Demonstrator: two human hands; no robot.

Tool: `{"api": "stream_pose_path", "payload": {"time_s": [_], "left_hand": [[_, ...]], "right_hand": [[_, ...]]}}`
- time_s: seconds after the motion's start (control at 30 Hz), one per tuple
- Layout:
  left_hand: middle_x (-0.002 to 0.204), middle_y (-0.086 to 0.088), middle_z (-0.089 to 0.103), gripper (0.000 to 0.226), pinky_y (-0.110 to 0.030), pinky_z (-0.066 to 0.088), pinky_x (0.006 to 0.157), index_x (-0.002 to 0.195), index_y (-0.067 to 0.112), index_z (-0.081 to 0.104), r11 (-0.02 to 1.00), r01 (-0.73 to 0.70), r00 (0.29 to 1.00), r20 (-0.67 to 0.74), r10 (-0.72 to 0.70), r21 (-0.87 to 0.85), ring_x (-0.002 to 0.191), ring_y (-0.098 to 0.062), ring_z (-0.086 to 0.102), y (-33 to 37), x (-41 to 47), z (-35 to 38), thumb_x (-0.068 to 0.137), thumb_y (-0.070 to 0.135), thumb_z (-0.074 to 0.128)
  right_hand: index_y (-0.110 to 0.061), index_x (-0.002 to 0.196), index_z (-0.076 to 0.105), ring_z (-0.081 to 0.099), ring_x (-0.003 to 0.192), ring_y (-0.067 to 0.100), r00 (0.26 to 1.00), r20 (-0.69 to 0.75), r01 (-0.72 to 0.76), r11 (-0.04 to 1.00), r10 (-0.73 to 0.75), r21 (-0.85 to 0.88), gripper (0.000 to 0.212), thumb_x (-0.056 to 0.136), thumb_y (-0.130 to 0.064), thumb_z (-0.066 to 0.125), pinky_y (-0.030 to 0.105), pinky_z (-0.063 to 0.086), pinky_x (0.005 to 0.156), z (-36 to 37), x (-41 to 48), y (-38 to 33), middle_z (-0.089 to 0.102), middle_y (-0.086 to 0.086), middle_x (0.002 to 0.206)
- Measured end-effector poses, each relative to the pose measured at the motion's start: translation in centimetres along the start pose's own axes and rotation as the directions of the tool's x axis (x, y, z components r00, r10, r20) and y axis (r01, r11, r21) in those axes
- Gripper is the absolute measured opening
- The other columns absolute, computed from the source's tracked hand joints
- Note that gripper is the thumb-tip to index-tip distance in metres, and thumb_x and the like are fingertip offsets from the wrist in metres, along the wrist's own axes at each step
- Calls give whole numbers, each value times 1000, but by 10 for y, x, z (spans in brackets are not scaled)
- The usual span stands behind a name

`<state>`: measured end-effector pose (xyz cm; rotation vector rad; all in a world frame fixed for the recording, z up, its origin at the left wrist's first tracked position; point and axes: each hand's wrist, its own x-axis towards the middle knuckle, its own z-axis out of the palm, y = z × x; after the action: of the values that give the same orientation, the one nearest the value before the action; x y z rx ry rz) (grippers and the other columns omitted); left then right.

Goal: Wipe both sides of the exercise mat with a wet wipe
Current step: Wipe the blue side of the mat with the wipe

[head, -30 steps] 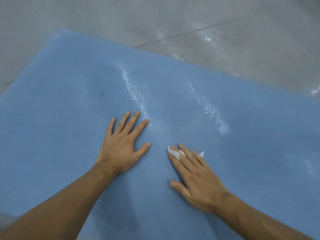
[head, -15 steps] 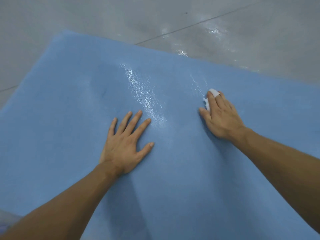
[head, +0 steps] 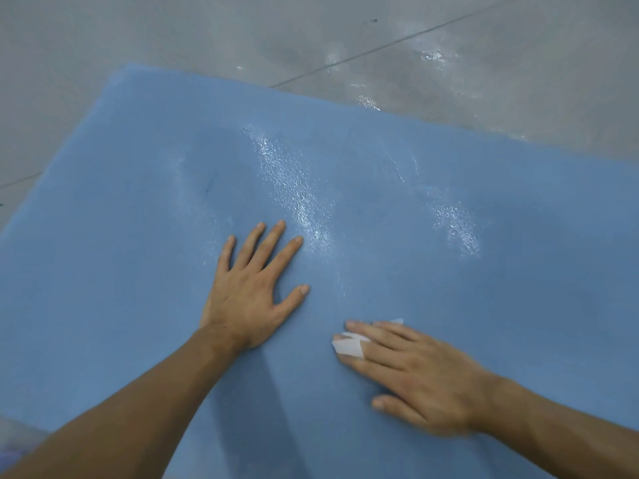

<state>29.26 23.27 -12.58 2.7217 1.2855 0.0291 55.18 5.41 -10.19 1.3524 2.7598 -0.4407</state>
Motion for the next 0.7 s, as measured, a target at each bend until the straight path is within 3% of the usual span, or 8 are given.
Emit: {"api": "stream_pose_path", "payload": {"time_s": [0.07,0.17,0.33,0.4,0.47,0.53,0.63,0.7], "left_hand": [[173,12,5,73,-55,10,127,163,41,17,1000,1,1000,2,-1,-3,160,-15,3,0,0,0,98,70,31],[173,13,3,72,-55,10,127,163,41,16,1000,3,1000,12,-3,-2,160,-14,0,0,0,-1,99,70,30],[173,13,2,72,-54,7,127,164,41,15,1000,1,1000,22,-1,-6,160,-14,-1,0,0,-3,99,69,30],[173,13,1,72,-54,6,128,164,41,14,1000,1,1000,23,-1,-8,160,-14,-2,0,0,-3,100,69,30],[173,13,1,71,-53,5,128,164,42,14,1000,2,1000,25,-2,-8,160,-13,-3,0,0,-2,100,69,30],[173,13,1,70,-53,5,128,164,42,13,1000,0,1000,25,0,-7,160,-13,-3,0,0,-1,101,68,30],[173,13,3,66,-54,8,127,163,42,15,1000,2,1000,15,-2,-12,160,-15,1,-1,0,-1,102,64,28],[173,13,5,63,-54,9,127,163,41,18,1000,1,1000,5,-1,-21,160,-15,4,-1,0,0,104,60,26]], "right_hand": [[-15,164,28,11,161,20,999,-1,-35,999,35,-17,63,112,-50,24,40,19,126,-1,-5,14,22,-4,172],[-16,161,33,18,159,18,957,-78,-280,960,278,-11,60,111,-47,26,40,22,124,-11,10,56,30,-4,169],[-14,154,35,23,156,25,762,-149,-624,776,630,87,64,103,-49,16,47,29,121,-30,57,132,37,2,160],[-10,152,35,27,151,30,675,-158,-706,693,721,146,68,101,-50,15,51,34,116,-34,70,151,37,8,159],[-5,153,34,31,148,34,644,-158,-720,663,749,207,72,100,-51,15,52,35,116,-33,80,151,35,13,160],[-2,154,35,34,148,36,717,-178,-637,737,674,227,72,102,-49,19,49,31,120,-27,84,130,36,15,160],[-6,163,25,16,159,30,896,-149,-411,908,418,77,69,106,-46,30,39,14,126,-11,71,69,25,10,170],[-9,164,22,8,161,25,956,-110,-270,963,271,28,68,108,-44,37,37,12,127,-4,55,30,20,4,172]]}}
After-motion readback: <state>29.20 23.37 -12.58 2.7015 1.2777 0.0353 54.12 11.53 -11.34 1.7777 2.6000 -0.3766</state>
